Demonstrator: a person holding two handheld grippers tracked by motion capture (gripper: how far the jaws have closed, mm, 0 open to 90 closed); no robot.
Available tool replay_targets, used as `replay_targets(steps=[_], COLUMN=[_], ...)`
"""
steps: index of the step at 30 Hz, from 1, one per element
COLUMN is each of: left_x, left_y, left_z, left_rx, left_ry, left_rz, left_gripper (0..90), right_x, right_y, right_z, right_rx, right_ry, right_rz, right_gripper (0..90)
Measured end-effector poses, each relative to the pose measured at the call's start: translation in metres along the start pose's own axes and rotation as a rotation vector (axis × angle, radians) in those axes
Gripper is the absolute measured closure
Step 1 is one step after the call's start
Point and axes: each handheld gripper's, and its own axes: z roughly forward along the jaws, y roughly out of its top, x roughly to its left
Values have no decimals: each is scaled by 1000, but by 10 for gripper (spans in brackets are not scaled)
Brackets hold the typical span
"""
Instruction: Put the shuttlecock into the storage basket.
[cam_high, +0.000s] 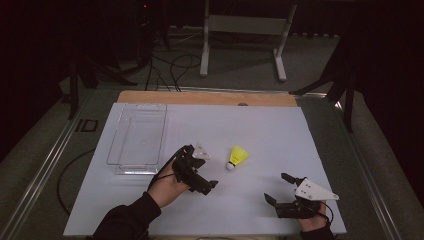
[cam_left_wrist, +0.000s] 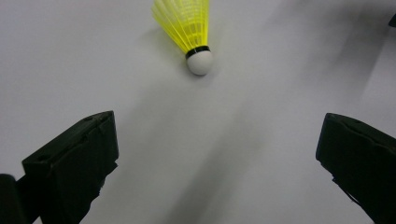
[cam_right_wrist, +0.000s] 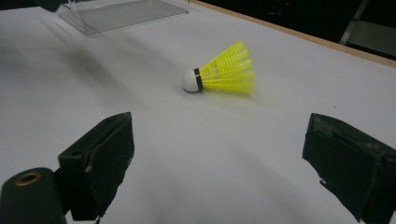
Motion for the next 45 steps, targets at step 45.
replay_targets(steps=[45], left_x=[-1], left_y=[52], left_z=[50], left_rx=[220], left_ry=[-48], left_rz=[-198], left_gripper=[28], right_x=[0], right_y=[-1], right_z=[1], right_rx=[12], right_ry=[3], right_rz=[11], right_gripper=[92])
